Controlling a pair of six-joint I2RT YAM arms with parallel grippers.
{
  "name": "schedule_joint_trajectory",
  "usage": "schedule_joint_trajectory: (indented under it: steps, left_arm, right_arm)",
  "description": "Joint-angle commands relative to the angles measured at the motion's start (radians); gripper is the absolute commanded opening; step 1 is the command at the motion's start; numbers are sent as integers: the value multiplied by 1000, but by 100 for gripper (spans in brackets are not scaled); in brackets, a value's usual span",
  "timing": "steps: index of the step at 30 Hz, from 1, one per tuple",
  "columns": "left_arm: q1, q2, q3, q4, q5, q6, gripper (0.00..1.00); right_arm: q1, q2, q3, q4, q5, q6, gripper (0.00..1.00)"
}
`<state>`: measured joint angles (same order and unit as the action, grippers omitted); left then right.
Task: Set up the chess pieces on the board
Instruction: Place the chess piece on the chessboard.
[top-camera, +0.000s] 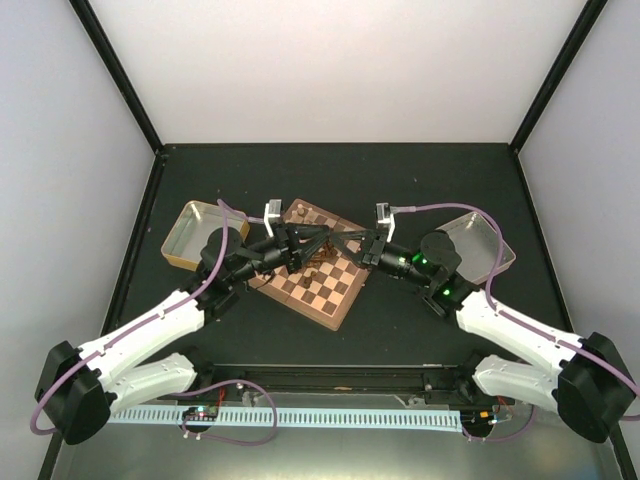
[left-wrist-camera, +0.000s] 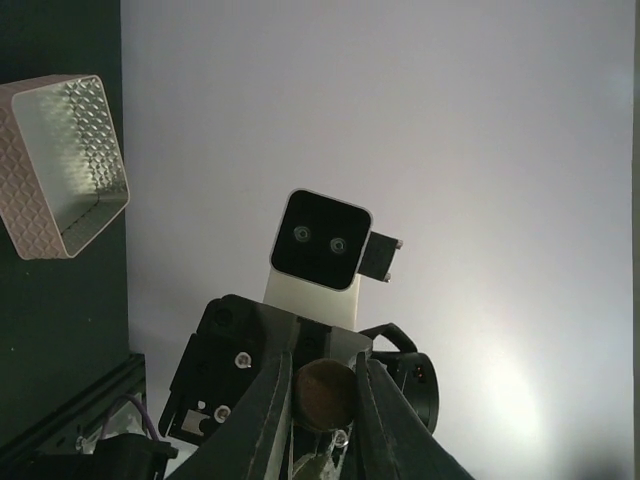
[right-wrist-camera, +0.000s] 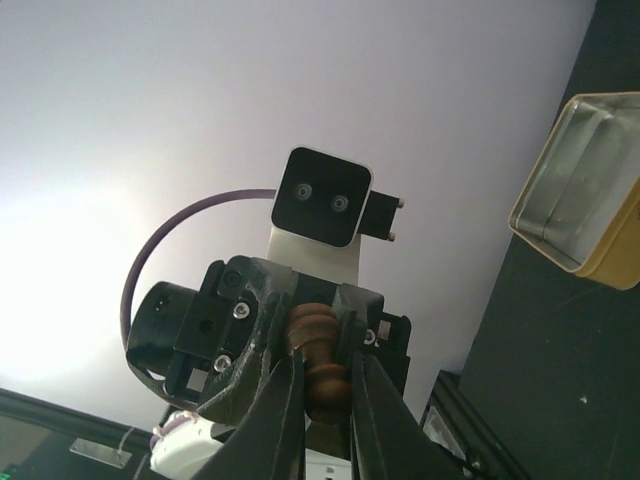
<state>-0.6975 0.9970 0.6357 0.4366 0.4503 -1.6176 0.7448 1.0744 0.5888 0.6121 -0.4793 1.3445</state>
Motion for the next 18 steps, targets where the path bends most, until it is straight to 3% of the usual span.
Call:
schedule_joint_trajectory:
  steps: [1, 5, 10, 13, 18]
  left_arm:
    - [-3, -4, -7, -2, -18, -1, 7]
    - [-2, -52, 11, -241, -120, 157, 28]
    - [3, -129, 2, -514, -364, 425, 60]
    - [13, -174, -9, -620, -470, 594, 67]
    - [24, -196, 4, -745, -506, 856, 70]
  right_arm:
    - [7, -28, 36, -44, 21, -49, 5]
    - [3, -69, 73, -291, 109, -210, 1]
    - [-54, -17, 172, -706, 182, -481, 1]
    - [-107, 94, 268, -931, 224, -657, 1]
    - [-162, 341, 480, -1233, 360, -845, 1]
